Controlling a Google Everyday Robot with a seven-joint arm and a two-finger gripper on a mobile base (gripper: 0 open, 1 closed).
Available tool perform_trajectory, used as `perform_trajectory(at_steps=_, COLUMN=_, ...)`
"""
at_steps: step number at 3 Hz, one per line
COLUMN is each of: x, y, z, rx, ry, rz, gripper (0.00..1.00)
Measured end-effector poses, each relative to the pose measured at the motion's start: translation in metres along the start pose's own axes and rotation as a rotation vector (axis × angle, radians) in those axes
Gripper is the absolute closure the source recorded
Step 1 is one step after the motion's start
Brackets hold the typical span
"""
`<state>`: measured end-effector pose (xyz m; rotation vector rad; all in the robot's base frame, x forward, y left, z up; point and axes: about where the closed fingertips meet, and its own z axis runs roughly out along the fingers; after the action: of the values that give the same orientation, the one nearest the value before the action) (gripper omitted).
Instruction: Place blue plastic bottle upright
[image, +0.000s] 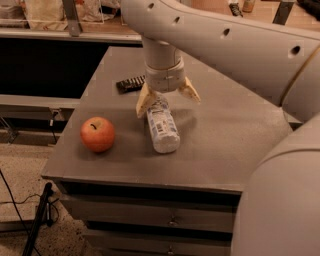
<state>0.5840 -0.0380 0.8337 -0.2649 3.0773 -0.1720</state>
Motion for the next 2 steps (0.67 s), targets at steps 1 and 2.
perform_trajectory(at_steps=1, x=-0.0023, y=0.0004, z=0.0, rx=-0.005, ry=-0.012, rz=0.001, gripper=0.43)
perform_trajectory(at_steps=2, x=-0.0038, y=0.0006, z=0.0, rx=-0.009, ry=-0.02, rz=0.002, gripper=0.67)
